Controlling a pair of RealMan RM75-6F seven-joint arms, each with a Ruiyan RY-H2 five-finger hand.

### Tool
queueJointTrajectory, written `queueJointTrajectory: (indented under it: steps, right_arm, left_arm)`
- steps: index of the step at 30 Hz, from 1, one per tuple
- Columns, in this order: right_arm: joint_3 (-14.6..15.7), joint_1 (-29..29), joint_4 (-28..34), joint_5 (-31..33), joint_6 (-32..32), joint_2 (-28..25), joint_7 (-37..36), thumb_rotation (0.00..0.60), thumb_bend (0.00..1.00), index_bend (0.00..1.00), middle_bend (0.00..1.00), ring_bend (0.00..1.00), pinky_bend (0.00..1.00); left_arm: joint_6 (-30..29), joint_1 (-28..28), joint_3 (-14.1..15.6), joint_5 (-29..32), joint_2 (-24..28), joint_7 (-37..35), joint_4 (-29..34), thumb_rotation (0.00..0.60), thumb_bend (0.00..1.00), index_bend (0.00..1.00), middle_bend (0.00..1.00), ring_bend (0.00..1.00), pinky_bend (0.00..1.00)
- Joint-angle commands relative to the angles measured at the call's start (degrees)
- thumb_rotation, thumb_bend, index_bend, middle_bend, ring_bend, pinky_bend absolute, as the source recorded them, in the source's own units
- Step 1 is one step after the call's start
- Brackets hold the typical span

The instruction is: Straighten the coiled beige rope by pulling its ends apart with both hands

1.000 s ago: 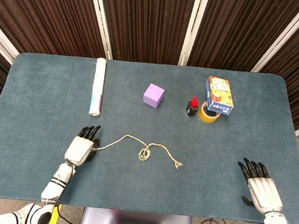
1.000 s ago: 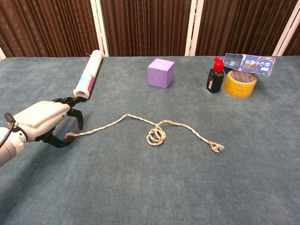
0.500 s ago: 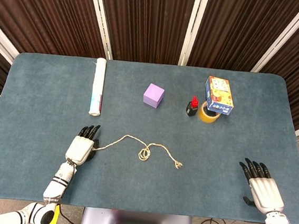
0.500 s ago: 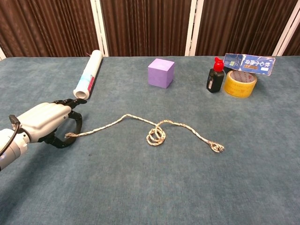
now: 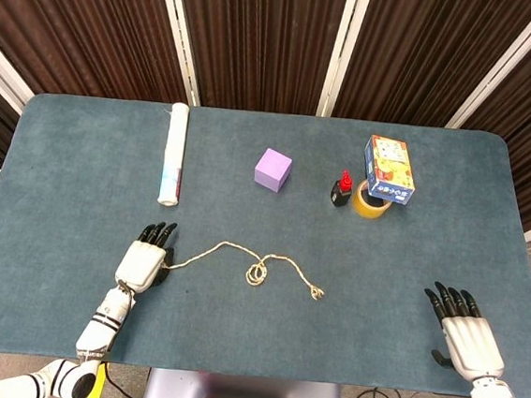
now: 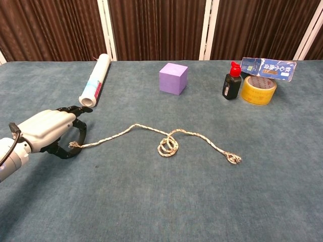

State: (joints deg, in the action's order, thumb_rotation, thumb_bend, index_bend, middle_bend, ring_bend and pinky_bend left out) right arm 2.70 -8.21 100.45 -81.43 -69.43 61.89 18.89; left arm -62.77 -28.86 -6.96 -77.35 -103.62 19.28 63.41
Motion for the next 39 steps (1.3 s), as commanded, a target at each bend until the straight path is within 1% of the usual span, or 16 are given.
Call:
queueJointTrajectory:
  steps: [1, 5, 7, 9, 11, 13, 15, 17, 24, 29, 35, 39]
  right_arm:
    - [-0.1, -0.3, -0.3, -0.1, 0.2, 0.4, 0.3, 0.6, 0.28, 0.0, 0.0, 0.0, 0.0]
    - [-1.0, -1.5, -1.9, -0.4, 0.8, 2.5, 0.2, 0.6, 0.28, 0.0, 0.0, 0.0, 0.0]
    - [-2.4, -2.1, -2.6, 1.3, 0.9, 4.6, 0.3, 0.6, 0.28, 0.02, 0.0, 0.0, 0.0]
    - [-3.6, -2.9, -3.0, 2.5, 1.2, 6.6, 0.4, 0.6, 0.28, 0.11, 0.0, 0.0, 0.0]
    - [-5.0, -4.0, -4.0, 3.6, 1.5, 9.2, 1.4, 0.6, 0.29, 0.26, 0.0, 0.0, 0.0]
    - [-6.1, -5.2, -4.8, 4.6, 1.8, 11.6, 3.7, 0.6, 0.31, 0.36, 0.0, 0.0, 0.0]
    - [-6.7, -6.2, -5.0, 5.8, 2.2, 13.6, 6.1, 0.6, 0.31, 0.44, 0.0, 0.0, 0.0]
    - [-7.3, -7.5, -5.0, 6.7, 3.0, 15.7, 8.5, 0.6, 0.31, 0.48, 0.01, 0.0, 0.0]
    - [-8.8, -10.8, -7.5, 8.9, 4.0, 23.4, 12.9, 0.6, 0.31, 0.54, 0.05, 0.0, 0.0]
    - [-10.1, -13.1, -10.2, 11.1, 4.5, 28.8, 15.1, 0.6, 0.31, 0.54, 0.05, 0.0, 0.0]
    - [-10.8, -15.5, -14.7, 12.3, 5.6, 34.3, 15.4, 0.6, 0.32, 0.57, 0.07, 0.0, 0.0]
    - [-11.4, -16.9, -16.5, 13.1, 6.2, 37.0, 15.3, 0.6, 0.35, 0.57, 0.07, 0.0, 0.0]
  left_arm:
    - [-0.5, 0.0, 0.0, -0.1, 0.2, -0.4, 0.0, 0.6, 0.39, 0.6, 0.05, 0.0, 0.13]
    - [-1.2, 0.1, 0.4, -0.7, 1.0, -0.8, 0.5, 0.6, 0.39, 0.61, 0.05, 0.0, 0.13]
    - [-1.7, 0.3, 0.8, -1.1, 1.6, -0.8, 1.0, 0.6, 0.39, 0.61, 0.05, 0.0, 0.13]
    - [-2.2, 0.6, 1.1, -1.4, 2.1, -0.9, 1.7, 0.6, 0.39, 0.61, 0.05, 0.0, 0.13]
    - [-2.8, 0.8, 1.3, -1.8, 2.7, -1.0, 2.6, 0.6, 0.39, 0.61, 0.05, 0.0, 0.13]
    - [-3.1, 0.9, 1.5, -2.0, 3.2, -0.9, 3.3, 0.6, 0.39, 0.61, 0.05, 0.0, 0.13]
    - [-2.8, 0.8, 1.5, -1.7, 3.6, -0.5, 3.8, 0.6, 0.39, 0.61, 0.05, 0.0, 0.13]
    - [-2.3, 0.6, 1.3, -1.2, 4.0, 0.1, 4.4, 0.6, 0.39, 0.61, 0.05, 0.0, 0.13]
    - [-2.8, 0.7, 1.1, -0.9, 5.1, 0.8, 5.9, 0.6, 0.39, 0.6, 0.05, 0.0, 0.13]
    - [-3.0, 0.8, 1.1, -0.6, 5.8, 1.2, 6.8, 0.6, 0.39, 0.6, 0.05, 0.0, 0.13]
    - [-3.4, 0.8, 1.0, -0.5, 6.6, 1.3, 7.7, 0.6, 0.39, 0.6, 0.05, 0.0, 0.13]
    - [-3.7, 1.0, 1.3, -0.6, 7.1, 1.5, 8.3, 0.6, 0.39, 0.6, 0.05, 0.0, 0.13]
